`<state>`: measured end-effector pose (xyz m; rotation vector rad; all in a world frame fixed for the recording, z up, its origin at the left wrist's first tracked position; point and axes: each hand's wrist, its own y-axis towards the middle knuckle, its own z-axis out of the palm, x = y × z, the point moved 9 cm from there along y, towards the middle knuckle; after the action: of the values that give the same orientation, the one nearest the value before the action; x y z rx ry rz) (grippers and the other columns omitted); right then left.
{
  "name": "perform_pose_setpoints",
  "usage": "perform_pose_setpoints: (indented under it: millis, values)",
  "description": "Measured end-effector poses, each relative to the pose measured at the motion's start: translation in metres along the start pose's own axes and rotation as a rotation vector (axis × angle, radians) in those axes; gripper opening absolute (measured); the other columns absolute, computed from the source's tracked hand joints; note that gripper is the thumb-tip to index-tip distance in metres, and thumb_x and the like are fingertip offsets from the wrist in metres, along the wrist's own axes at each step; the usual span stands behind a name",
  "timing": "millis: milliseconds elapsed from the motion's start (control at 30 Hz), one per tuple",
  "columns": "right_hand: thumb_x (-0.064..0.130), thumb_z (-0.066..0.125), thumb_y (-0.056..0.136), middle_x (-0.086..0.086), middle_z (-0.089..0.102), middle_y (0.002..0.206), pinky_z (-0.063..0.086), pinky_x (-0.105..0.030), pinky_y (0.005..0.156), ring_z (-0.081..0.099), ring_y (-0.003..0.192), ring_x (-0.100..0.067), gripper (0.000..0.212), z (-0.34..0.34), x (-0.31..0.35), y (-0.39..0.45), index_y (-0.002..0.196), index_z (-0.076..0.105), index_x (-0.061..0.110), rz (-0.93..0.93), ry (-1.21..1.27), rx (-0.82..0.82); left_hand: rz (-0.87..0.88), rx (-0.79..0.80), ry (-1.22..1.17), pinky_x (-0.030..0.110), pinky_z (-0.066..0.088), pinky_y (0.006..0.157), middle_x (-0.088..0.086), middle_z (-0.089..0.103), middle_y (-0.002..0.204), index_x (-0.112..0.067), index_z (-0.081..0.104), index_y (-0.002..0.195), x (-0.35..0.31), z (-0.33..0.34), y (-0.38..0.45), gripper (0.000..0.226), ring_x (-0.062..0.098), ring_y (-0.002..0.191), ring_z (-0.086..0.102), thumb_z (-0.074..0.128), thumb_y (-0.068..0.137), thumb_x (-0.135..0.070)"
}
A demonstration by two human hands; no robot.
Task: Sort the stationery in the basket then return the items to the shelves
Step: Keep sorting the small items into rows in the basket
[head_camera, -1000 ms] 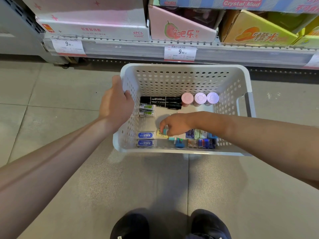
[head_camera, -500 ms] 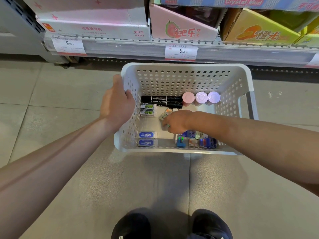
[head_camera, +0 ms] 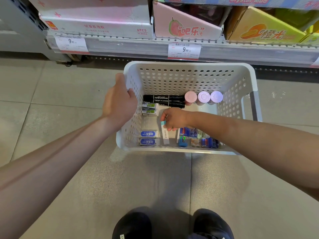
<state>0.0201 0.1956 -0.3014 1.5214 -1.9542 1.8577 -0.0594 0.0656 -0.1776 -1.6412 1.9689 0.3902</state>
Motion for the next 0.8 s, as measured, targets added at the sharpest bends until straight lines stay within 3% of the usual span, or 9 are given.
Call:
perform_pose_setpoints:
  millis: [167,267,333,433,500,600,800]
  values:
    - [-0.009,0.044,0.092,-0.002,0.049,0.088,0.051,-0.013,0.052,0.058,0.065,-0.010,0.023,0.000,-0.007,0.002,0.100,0.049,0.012,0.027,0.061,-0.003,0.006,0.000,-0.003,0.047,0.050,0.052,0.002,0.043,0.068,-0.004,0.034,0.117,0.000,0.000,0.000,0.020,0.021,0.054,0.048,0.039,0.099,-0.012]
    - [-0.004,0.042,0.095,-0.007,0.051,0.099,0.052,-0.013,0.057,0.060,0.070,-0.012,0.019,0.002,-0.009,0.002,0.102,0.054,0.009,0.028,0.042,0.009,0.001,0.004,-0.007,0.049,0.052,0.053,0.003,0.043,0.069,-0.004,0.034,0.117,0.000,0.000,0.000,0.021,0.023,0.055,0.050,0.039,0.099,-0.013]
    - [0.010,0.048,0.097,-0.004,0.054,0.091,0.051,-0.012,0.058,0.061,0.072,-0.011,0.015,0.005,-0.008,0.000,0.106,0.058,0.005,0.020,-0.016,0.022,0.003,0.005,-0.012,0.046,0.051,0.051,0.002,0.043,0.068,-0.004,0.034,0.118,0.000,0.001,0.000,0.022,0.022,0.055,0.049,0.039,0.099,-0.012]
    - [0.021,0.049,0.097,0.002,0.057,0.079,0.043,-0.012,0.060,0.055,0.067,-0.005,0.029,0.008,-0.005,0.000,0.106,0.063,-0.003,-0.038,-0.200,0.021,0.013,-0.004,-0.012,0.037,0.042,0.048,0.001,0.040,0.066,-0.002,0.034,0.118,0.000,0.001,0.000,0.022,0.018,0.052,0.045,0.039,0.099,-0.011]
    - [0.012,0.050,0.096,-0.006,0.064,0.098,0.042,-0.015,0.068,0.059,0.083,-0.013,0.023,0.008,0.001,-0.001,0.108,0.064,-0.002,-0.076,-0.330,0.000,0.018,-0.007,-0.017,0.036,0.042,0.048,0.002,0.040,0.065,-0.001,0.034,0.117,0.000,0.001,0.001,0.022,0.019,0.051,0.043,0.039,0.098,-0.010]
    - [-0.001,0.050,0.090,-0.013,0.057,0.122,0.038,-0.021,0.081,0.053,0.113,-0.025,0.028,0.010,0.004,-0.001,0.117,0.056,0.001,-0.115,-0.436,-0.018,0.011,-0.002,-0.027,0.038,0.044,0.049,0.003,0.041,0.065,-0.002,0.034,0.118,0.001,0.002,0.001,0.021,0.019,0.051,0.044,0.038,0.099,-0.010]
    - [0.000,0.058,0.086,-0.015,0.058,0.121,0.041,-0.027,0.082,0.053,0.112,-0.027,0.032,0.006,0.011,0.001,0.117,0.054,0.004,-0.177,-0.599,-0.175,0.013,0.006,-0.055,0.044,0.047,0.048,0.004,0.040,0.061,-0.002,0.033,0.115,0.001,0.002,0.001,0.018,0.022,0.048,0.043,0.038,0.098,-0.009]
